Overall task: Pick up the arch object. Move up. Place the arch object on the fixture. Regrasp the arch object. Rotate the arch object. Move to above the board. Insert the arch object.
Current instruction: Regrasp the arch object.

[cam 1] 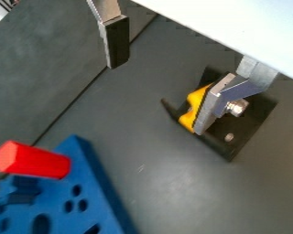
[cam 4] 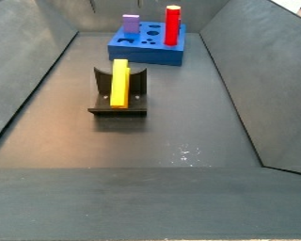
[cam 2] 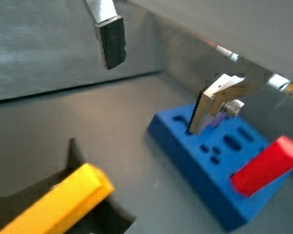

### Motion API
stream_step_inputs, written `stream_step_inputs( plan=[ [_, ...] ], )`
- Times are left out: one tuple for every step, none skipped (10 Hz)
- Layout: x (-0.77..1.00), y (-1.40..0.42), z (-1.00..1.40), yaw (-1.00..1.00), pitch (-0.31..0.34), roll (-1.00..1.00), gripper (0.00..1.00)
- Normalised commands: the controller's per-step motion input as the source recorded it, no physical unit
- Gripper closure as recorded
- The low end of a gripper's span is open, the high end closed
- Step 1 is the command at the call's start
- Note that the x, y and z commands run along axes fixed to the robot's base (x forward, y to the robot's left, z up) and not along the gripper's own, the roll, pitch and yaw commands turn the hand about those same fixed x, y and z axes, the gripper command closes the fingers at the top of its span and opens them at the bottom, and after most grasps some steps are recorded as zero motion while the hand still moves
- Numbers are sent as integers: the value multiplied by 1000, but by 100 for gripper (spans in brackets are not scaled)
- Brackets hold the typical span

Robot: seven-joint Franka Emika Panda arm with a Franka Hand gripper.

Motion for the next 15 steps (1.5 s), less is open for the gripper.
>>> stream_step_inputs(
  plan=[
    [-22,-23,37,6,22,1000,0],
    [-18,-44,9,6,16,1000,0],
    [-25,-31,7,8,10,1000,0],
    [-23,-24,8,9,5,1000,0],
    [-19,-26,1,10,0,1000,0],
    [-15,-21,1,12,-5,1000,0],
    [-19,-22,-1,13,-5,1000,0],
    [-16,-18,5,15,-3,1000,0],
    [-10,-19,10,16,0,1000,0],
    [3,-22,11,19,7,1000,0],
    [18,-22,2,21,13,1000,0],
    [34,-26,-12,25,24,1000,0],
    [44,-27,-14,28,34,1000,0],
    [51,-27,-15,32,42,1000,0],
    [68,-31,-16,40,62,1000,0]
  ],
)
